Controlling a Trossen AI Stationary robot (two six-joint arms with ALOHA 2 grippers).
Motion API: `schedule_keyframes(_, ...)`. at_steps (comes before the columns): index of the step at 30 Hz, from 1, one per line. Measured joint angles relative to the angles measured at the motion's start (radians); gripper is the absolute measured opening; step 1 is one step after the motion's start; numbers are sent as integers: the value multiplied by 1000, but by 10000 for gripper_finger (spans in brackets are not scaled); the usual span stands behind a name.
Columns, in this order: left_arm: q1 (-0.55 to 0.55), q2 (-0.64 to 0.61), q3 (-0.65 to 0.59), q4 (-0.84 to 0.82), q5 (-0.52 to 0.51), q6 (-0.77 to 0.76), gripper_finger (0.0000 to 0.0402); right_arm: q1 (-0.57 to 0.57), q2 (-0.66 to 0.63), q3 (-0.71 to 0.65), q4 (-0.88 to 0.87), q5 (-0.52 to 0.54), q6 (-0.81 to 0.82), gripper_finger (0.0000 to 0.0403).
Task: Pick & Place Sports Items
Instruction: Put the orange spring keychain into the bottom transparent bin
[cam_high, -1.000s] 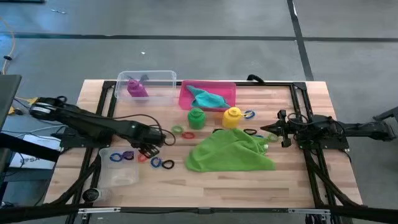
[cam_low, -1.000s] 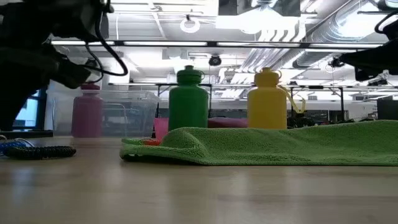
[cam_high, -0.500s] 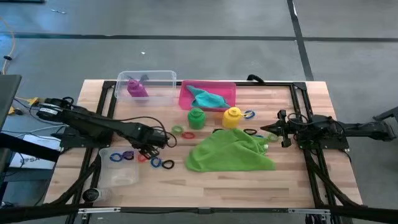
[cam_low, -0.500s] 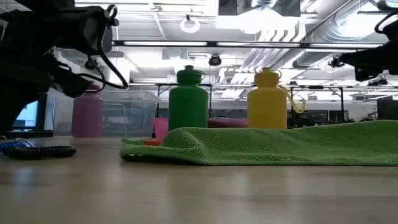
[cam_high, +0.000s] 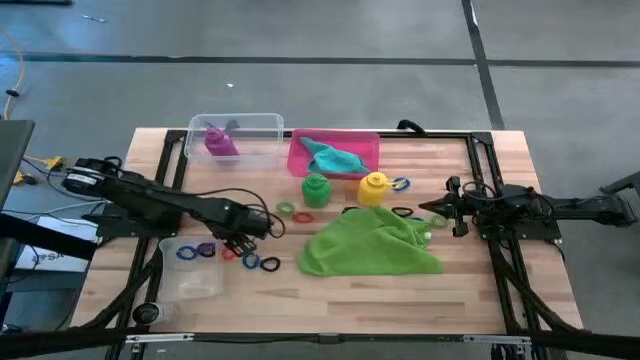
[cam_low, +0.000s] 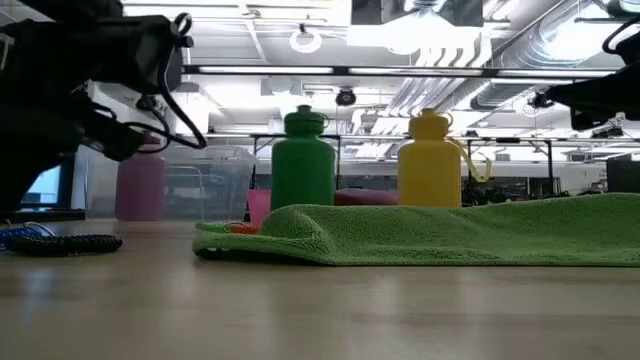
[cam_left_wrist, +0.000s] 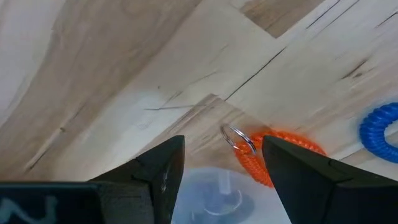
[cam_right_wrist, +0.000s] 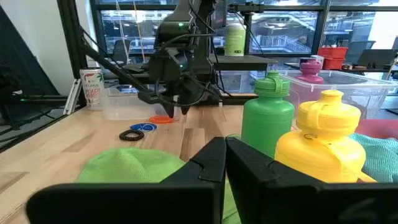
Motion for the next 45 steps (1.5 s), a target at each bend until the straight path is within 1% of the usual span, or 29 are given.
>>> schedule_keyframes(12,0,46,0,29,6,24,174,0,0,0,0,0,0,0)
schedule_keyframes(15,0,46,0,31,5,24,163,0,0,0,0,0,0,0)
schedule_keyframes(18,0,46,0,31,1,23,131,0,0,0,0,0,0,0)
schedule_keyframes(26,0,46,0,30,-2,26,12,0,0,0,0,0,0,0)
schedule_keyframes(27,0,46,0,29,-2,28,2,0,0,0,0,0,0,0)
schedule_keyframes(31,0,46,0,29,-2,49,12,0,0,0,0,0,0,0)
schedule_keyframes(35,0,46,0,29,-1,74,2,0,0,0,0,0,0,0)
schedule_keyframes(42,0,43,16,31,-1,115,1,0,0,0,0,0,0,0)
schedule_keyframes(45,0,29,35,31,-17,142,1,0,0,0,0,0,0,0)
